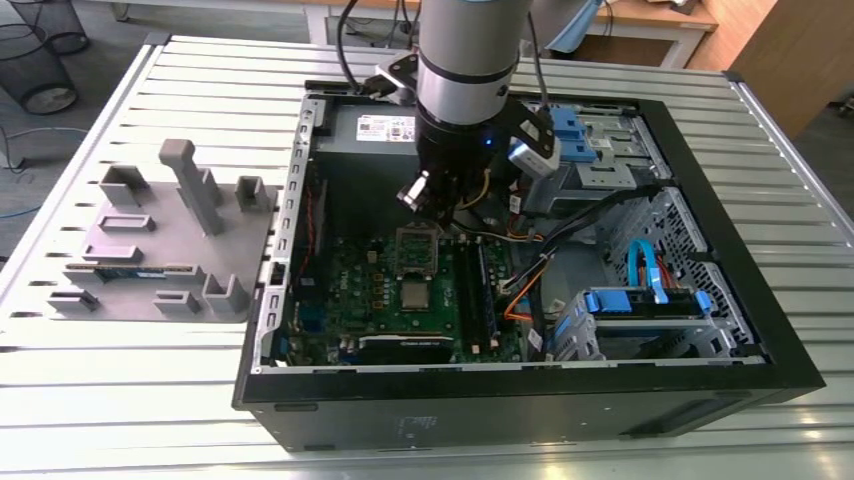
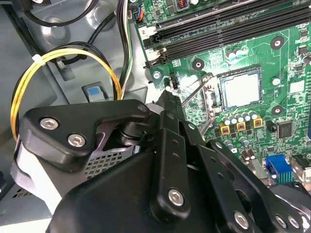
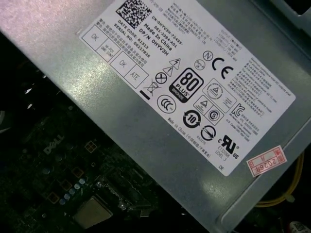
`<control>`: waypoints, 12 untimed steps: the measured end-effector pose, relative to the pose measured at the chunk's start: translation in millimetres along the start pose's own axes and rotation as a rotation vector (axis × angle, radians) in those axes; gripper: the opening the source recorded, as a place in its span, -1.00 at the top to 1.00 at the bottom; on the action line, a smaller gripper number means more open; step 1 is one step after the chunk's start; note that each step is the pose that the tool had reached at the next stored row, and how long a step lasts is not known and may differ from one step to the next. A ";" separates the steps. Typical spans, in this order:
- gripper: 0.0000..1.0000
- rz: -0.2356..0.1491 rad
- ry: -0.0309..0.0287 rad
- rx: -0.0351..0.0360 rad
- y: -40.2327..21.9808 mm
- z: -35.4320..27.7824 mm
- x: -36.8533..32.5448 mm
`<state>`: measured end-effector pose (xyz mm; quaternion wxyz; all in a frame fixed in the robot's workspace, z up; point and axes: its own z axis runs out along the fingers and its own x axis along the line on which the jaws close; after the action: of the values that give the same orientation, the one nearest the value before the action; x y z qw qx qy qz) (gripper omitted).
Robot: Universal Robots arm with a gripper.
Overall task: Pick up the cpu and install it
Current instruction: 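Close the cpu cover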
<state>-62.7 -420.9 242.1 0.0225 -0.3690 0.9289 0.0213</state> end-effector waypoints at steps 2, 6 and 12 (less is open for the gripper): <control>0.79 -0.002 -0.0003 -0.0004 -0.4 -0.2 0.3; 0.79 -0.007 -0.0008 -0.0008 -1.5 -0.3 1.6; 0.79 -0.018 -0.0012 -0.0007 -4.8 -0.7 5.8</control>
<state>-63.6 -428.4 242.3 0.0231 -0.3772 0.9256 0.0216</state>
